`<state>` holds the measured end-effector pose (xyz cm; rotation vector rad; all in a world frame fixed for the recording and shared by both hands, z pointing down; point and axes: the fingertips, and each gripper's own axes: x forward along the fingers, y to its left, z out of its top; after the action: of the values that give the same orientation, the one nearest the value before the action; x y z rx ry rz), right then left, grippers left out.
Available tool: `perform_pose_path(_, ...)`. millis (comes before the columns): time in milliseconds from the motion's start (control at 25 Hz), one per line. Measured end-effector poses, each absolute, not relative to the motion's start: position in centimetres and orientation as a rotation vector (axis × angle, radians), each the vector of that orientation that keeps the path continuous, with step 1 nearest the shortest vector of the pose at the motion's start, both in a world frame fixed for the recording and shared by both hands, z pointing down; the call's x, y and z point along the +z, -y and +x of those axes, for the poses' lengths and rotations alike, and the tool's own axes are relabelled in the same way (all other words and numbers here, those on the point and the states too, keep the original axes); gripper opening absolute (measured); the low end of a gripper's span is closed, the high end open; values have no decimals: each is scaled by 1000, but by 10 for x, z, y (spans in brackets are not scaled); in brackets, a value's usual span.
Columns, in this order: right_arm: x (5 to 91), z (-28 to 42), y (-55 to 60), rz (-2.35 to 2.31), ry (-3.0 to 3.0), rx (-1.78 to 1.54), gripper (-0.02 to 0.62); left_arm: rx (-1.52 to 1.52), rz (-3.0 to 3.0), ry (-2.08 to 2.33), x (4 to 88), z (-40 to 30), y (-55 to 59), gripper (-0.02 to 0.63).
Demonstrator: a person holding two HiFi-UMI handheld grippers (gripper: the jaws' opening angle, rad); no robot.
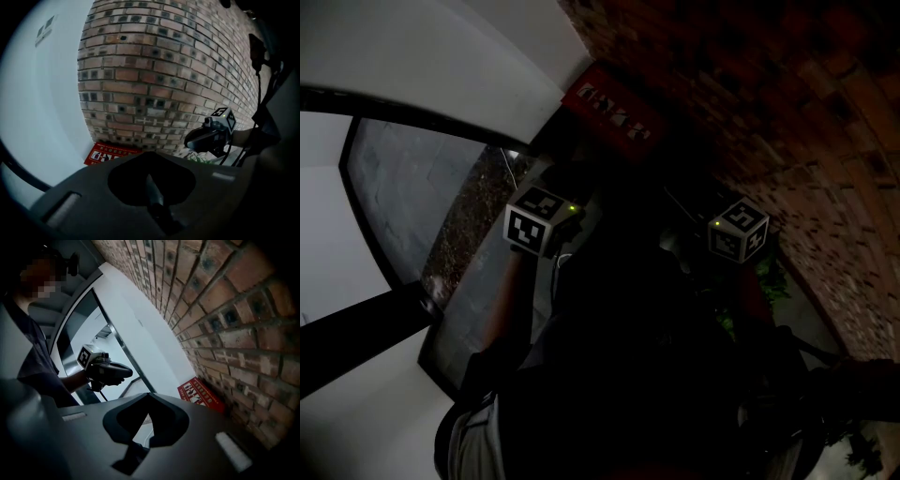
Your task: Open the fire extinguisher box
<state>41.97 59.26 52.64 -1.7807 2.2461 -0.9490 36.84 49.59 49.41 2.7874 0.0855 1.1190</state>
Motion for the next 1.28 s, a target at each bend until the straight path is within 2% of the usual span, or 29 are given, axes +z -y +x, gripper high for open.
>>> perform_pose_path(240,516,430,-569,-1863,-2229,-880,2,1135,2771,-115,510,371,-471,-6)
perform_pose_path(640,494,429,-487,-1959,-2342,-854,2,991,2741,-168,501,395,-396,-6)
perform_pose_path(1000,516,414,-439,-2047,-2308,-1087,2,1198,2435,-308,587,390,-368,-6)
perform_pose_path(1280,542,407,-433,-2170,-2240,-1240,2,1249,2349,-399,628,404,-358,-6)
